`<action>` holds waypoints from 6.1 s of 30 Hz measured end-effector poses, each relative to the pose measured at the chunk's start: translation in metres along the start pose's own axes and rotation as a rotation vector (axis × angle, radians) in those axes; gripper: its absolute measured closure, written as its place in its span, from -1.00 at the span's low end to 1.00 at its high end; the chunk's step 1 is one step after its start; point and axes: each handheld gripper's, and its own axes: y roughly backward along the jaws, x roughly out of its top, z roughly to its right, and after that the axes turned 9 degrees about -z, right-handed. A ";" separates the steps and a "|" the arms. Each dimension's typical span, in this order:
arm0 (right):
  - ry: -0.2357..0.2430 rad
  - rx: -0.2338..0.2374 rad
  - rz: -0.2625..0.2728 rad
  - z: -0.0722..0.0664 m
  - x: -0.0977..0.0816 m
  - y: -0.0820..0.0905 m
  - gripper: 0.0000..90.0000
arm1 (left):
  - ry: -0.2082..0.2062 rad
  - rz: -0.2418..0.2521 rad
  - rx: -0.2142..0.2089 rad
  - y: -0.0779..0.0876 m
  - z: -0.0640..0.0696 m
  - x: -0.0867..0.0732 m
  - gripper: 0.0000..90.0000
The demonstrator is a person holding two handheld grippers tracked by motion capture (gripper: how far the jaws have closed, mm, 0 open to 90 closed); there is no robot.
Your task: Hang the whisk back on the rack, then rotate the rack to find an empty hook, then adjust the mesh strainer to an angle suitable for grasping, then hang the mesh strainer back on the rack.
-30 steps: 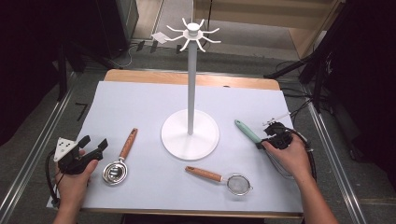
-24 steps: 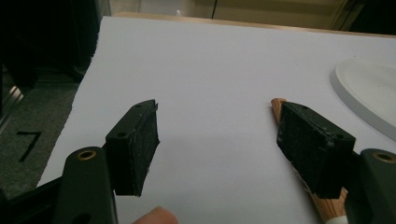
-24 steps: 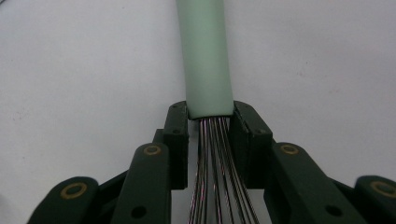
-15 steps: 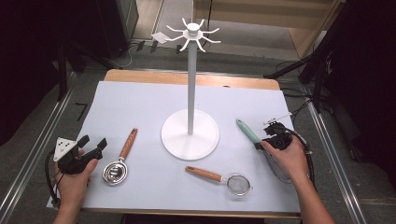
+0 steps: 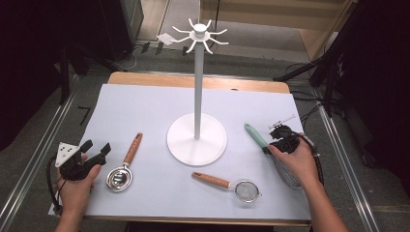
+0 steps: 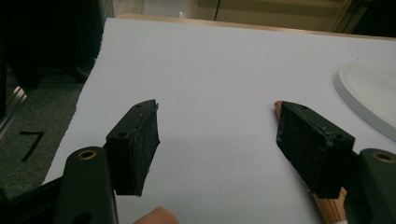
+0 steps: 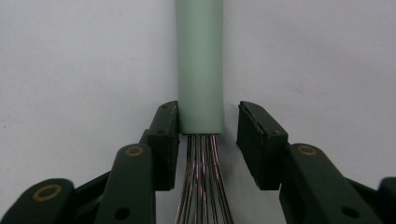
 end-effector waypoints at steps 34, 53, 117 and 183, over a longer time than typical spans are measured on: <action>0.020 -0.034 -0.135 -0.007 0.040 0.002 0.49 | -0.011 -0.002 -0.006 0.001 0.001 -0.001 -0.32; 0.026 -0.049 -0.169 -0.009 0.048 -0.005 0.57 | -0.016 -0.005 -0.005 0.001 0.002 -0.001 -0.32; 0.079 0.185 0.768 -0.020 -0.002 0.092 0.59 | -0.034 0.045 -0.025 0.005 0.002 -0.001 -0.46; 0.324 0.446 1.073 -0.103 0.042 0.179 0.59 | -0.070 0.056 -0.053 0.009 0.004 -0.002 -0.92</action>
